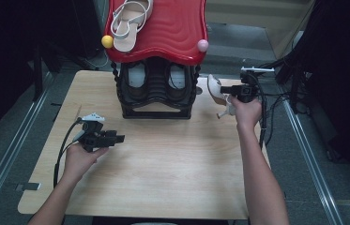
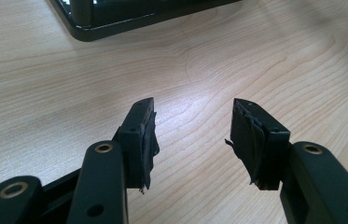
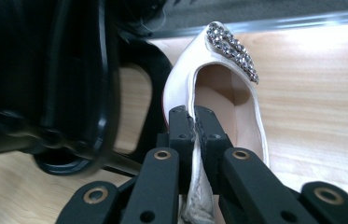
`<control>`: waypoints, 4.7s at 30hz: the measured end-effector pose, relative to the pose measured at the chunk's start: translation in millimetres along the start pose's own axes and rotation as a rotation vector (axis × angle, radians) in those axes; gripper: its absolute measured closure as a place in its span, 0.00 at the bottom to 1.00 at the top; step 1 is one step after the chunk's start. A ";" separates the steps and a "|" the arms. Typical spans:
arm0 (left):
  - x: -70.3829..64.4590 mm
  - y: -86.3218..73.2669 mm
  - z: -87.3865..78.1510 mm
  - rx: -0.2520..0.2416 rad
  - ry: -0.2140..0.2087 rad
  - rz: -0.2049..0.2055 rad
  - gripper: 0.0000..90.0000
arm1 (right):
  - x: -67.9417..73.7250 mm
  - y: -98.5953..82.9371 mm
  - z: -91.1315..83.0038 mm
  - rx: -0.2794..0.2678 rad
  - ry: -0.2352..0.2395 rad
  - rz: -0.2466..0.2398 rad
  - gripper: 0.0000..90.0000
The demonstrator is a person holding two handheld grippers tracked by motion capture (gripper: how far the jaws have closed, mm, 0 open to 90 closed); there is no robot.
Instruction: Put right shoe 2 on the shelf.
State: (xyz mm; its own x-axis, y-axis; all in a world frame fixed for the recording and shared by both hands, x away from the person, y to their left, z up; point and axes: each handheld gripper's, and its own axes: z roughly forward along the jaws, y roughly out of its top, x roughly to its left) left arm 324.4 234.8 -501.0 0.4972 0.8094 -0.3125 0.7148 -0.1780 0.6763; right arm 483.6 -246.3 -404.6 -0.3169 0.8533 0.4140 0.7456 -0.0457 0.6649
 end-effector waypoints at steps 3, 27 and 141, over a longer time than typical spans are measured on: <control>-0.3 0.0 0.1 0.005 0.000 0.001 0.56 | 7.9 7.4 -5.7 -0.003 0.005 -0.013 0.98; -1.5 -0.1 0.6 0.012 -0.010 0.005 0.56 | 70.4 77.3 -65.1 -0.092 0.040 -0.064 0.98; -9.6 -2.8 4.2 0.043 -0.037 0.048 0.56 | 249.0 138.2 -33.0 -0.283 0.130 -0.259 0.96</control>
State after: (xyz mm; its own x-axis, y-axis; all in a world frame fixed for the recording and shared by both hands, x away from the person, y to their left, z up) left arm 319.7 225.2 -502.8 0.5486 0.7782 -0.3056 0.7100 -0.2407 0.6618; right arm 488.4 -57.3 -189.1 -0.5582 0.7835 0.2730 0.4463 0.0061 0.8949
